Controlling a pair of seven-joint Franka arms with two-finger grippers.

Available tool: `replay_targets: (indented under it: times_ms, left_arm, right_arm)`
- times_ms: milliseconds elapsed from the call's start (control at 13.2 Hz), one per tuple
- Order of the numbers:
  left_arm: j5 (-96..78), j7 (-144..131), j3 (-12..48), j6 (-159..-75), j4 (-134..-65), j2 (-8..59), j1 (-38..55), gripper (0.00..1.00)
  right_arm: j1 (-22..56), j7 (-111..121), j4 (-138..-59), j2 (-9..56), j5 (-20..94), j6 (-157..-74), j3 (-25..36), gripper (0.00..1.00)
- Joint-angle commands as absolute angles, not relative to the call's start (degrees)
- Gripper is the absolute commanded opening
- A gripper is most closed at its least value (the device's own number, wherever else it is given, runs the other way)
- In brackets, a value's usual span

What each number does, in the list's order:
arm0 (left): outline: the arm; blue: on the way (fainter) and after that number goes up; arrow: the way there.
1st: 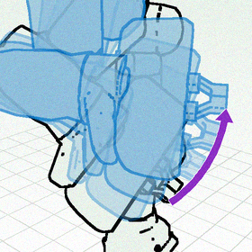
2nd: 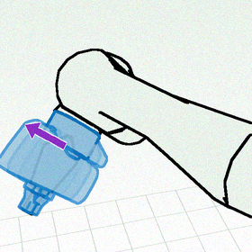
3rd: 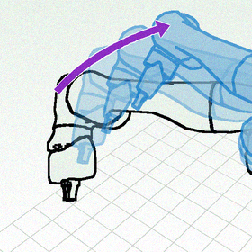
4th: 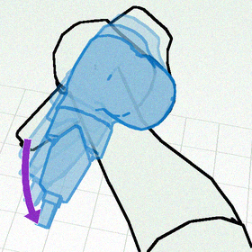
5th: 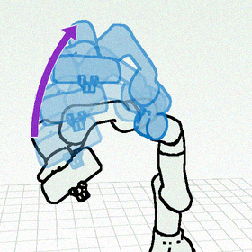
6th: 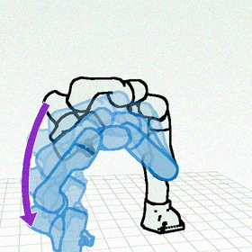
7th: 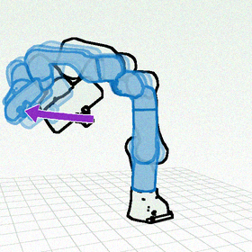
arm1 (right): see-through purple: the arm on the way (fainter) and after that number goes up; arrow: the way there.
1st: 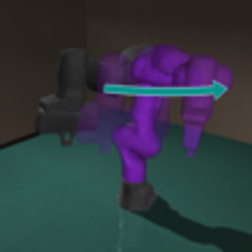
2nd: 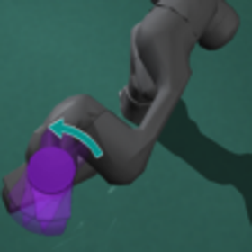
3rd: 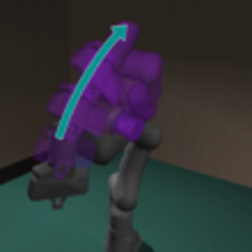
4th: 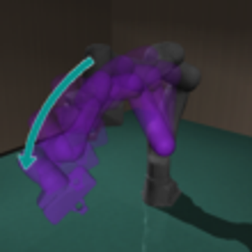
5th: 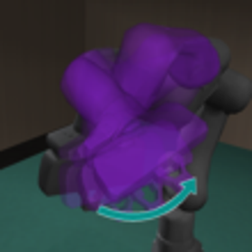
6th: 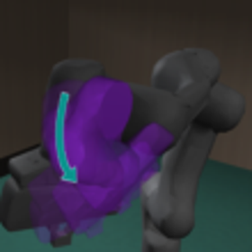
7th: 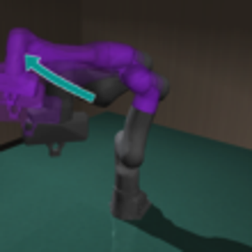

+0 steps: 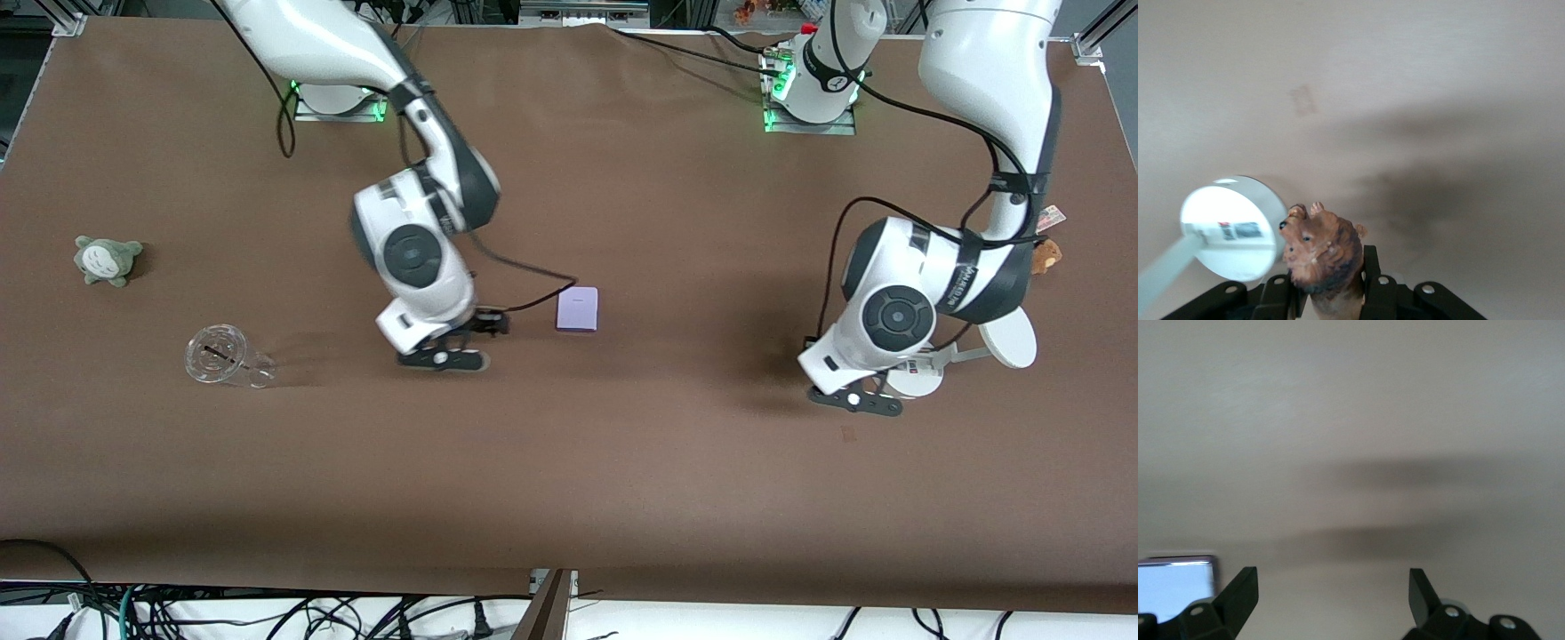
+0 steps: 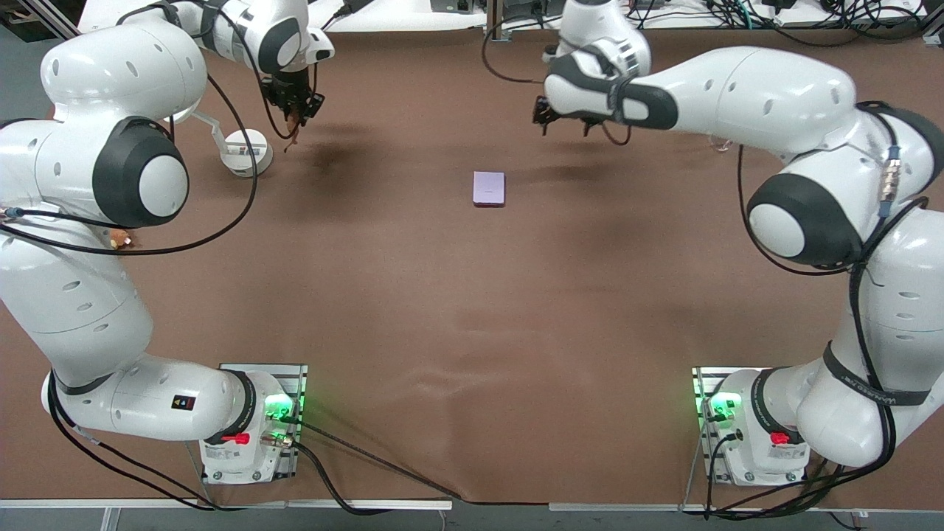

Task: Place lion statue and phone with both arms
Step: 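Carry the lion toward the white lamp while the right gripper grasps the box, then lower the lion beside the lamp base and open the left gripper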

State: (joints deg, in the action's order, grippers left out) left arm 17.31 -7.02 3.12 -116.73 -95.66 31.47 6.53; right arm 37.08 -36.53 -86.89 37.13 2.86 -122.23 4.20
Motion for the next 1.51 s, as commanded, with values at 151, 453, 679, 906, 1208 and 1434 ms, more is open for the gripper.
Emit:
replay_targets:
  times_ms: [151,453,679,906,1208,1434]
  left_arm:
    - [19.86,-3.6,4.04,-131.36,-104.57,31.99,1.94,0.22]
    - [20.21,-3.52,4.04,-133.07,-105.38,33.13,0.88,0.22]
    - [20.13,-3.6,4.13,-133.15,-105.47,33.4,0.09,0.22]
    - [20.04,-3.69,4.31,-133.15,-105.56,33.75,-0.53,0.41]
    - [19.95,-3.78,4.39,-132.54,-105.03,33.23,-0.35,1.0]
    - [19.95,-3.87,4.66,-128.26,-104.59,29.2,0.44,1.0]
  right_arm:
    - [44.89,-47.53,-85.34,41.12,4.04,-129.62,4.75,1.0]
    - [49.56,-52.81,-85.25,44.46,3.87,-134.73,4.83,1.0]
    - [50.62,-53.7,-85.25,46.14,3.69,-136.32,4.83,1.0]
    - [50.89,-53.7,-85.25,47.11,3.52,-138.07,4.83,1.0]
    - [51.41,-53.79,-85.25,47.9,3.69,-140.01,4.83,1.0]
    - [51.77,-54.67,-85.25,48.6,3.6,-140.27,4.83,1.0]
